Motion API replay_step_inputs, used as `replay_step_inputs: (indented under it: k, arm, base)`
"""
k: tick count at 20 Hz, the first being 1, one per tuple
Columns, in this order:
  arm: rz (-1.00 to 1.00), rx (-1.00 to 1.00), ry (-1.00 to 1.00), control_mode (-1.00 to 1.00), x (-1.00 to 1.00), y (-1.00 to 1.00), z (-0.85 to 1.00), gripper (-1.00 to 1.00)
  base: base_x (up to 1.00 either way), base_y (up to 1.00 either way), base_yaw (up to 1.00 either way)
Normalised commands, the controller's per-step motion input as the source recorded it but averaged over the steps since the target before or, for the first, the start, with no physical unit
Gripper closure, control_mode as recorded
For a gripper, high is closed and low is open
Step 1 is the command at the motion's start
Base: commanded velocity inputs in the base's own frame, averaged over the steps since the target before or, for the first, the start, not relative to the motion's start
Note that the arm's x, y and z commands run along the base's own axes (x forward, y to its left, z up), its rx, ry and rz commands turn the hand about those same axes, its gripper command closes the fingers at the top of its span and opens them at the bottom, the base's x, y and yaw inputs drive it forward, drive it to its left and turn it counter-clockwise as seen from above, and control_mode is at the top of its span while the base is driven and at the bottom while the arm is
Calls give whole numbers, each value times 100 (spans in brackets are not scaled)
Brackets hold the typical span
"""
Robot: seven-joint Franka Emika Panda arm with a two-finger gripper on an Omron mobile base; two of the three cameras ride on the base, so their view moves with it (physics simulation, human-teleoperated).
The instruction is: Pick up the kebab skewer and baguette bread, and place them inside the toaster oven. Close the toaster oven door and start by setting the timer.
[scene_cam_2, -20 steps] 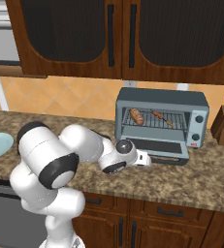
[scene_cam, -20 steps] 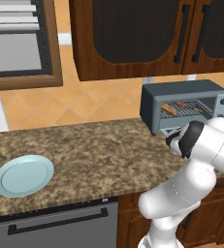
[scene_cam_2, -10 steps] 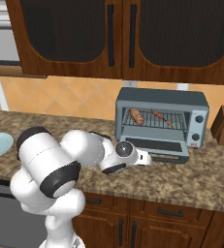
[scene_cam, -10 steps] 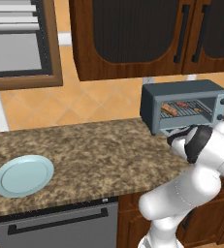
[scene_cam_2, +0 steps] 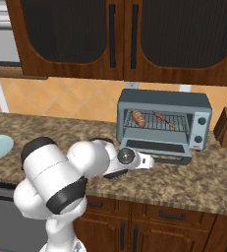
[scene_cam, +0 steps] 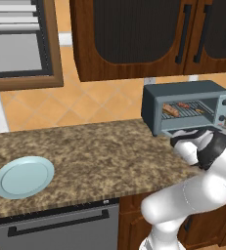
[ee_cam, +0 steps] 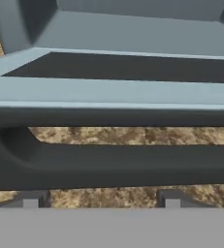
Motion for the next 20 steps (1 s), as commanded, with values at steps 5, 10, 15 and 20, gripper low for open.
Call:
replay_step_inputs:
  k: [5,10,15,20]
  arm:
    - [0,0,-12,-100,85,-12,100,-100]
    - [-1,0,-9,-100,79,-16,100,-100]
    - [-1,0,-3,-100,74,-22,100,-100]
    - [0,0,0,-100,68,-24,100,-100]
  base:
    - [0,0,0]
    - [0,0,0]
    - [0,0,0]
    - [0,0,0]
